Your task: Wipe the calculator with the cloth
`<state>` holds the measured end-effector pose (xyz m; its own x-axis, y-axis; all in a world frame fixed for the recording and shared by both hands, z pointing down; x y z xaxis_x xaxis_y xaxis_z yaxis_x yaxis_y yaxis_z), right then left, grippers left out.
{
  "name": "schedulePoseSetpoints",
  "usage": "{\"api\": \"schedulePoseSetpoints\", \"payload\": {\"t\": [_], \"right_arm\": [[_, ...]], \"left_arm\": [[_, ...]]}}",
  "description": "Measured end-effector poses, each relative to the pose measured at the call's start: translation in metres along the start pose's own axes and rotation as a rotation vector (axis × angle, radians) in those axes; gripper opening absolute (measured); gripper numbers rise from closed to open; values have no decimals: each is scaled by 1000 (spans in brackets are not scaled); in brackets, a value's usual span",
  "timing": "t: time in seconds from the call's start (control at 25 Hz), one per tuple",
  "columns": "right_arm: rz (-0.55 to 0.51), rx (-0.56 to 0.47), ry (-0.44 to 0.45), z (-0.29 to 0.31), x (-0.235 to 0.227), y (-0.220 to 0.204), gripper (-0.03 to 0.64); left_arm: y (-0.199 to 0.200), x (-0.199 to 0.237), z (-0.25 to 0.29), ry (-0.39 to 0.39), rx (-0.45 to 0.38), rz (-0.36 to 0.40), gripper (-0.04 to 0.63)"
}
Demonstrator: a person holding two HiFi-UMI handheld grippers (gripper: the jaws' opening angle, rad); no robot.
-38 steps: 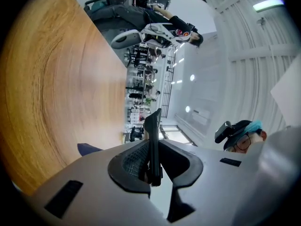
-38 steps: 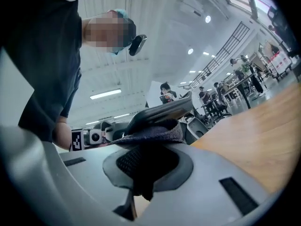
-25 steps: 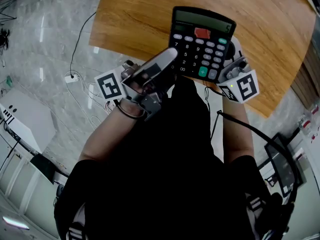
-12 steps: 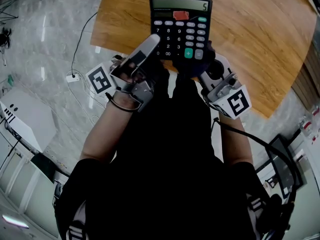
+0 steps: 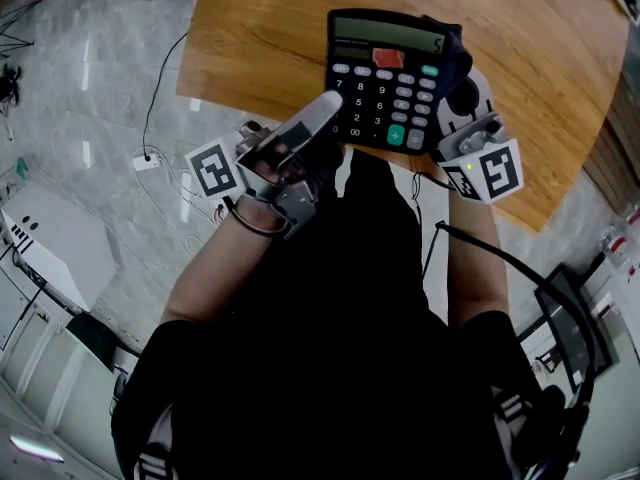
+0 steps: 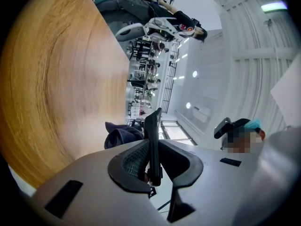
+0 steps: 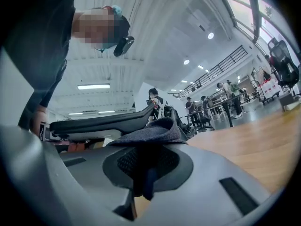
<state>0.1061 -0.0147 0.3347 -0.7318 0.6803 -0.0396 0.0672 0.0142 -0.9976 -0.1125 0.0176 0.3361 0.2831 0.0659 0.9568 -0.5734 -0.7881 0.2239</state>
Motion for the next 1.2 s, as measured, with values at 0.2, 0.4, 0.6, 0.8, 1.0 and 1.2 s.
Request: {"api": "schedulePoseSetpoints", "payload": {"t": [0.2, 0.4, 0.6, 0.8, 1.0, 1.2], "right_arm": [[29, -5, 61, 8, 21, -4, 37], [71, 24, 172, 20, 62, -7, 37], [85, 101, 168, -28, 63, -19, 37], [99, 131, 27, -61, 32, -25, 37], [75, 106, -102, -79, -2, -11, 37], [38, 121, -150, -77, -19, -7, 37]], "left_arm": [[-6, -2, 7, -4, -12, 28, 69], [26, -9, -8, 36, -49, 88, 69], [33, 5, -6, 65, -74, 122, 69], [49, 25, -2, 89, -78, 109, 69], [52, 60, -9, 160, -79, 94, 69], [52, 104, -13, 262, -63, 102, 69]]}}
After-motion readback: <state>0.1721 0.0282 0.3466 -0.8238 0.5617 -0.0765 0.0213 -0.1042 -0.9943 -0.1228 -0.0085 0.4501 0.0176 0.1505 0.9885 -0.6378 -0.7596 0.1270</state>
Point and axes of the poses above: the fingertips, and each gripper's own axes: z forward along the fingers, x to its left, y out of its top, the point moved 8 cm from there along -z, backward along the fingers, and after that the axes turned 9 degrees about -z, right-handed, at the moved point
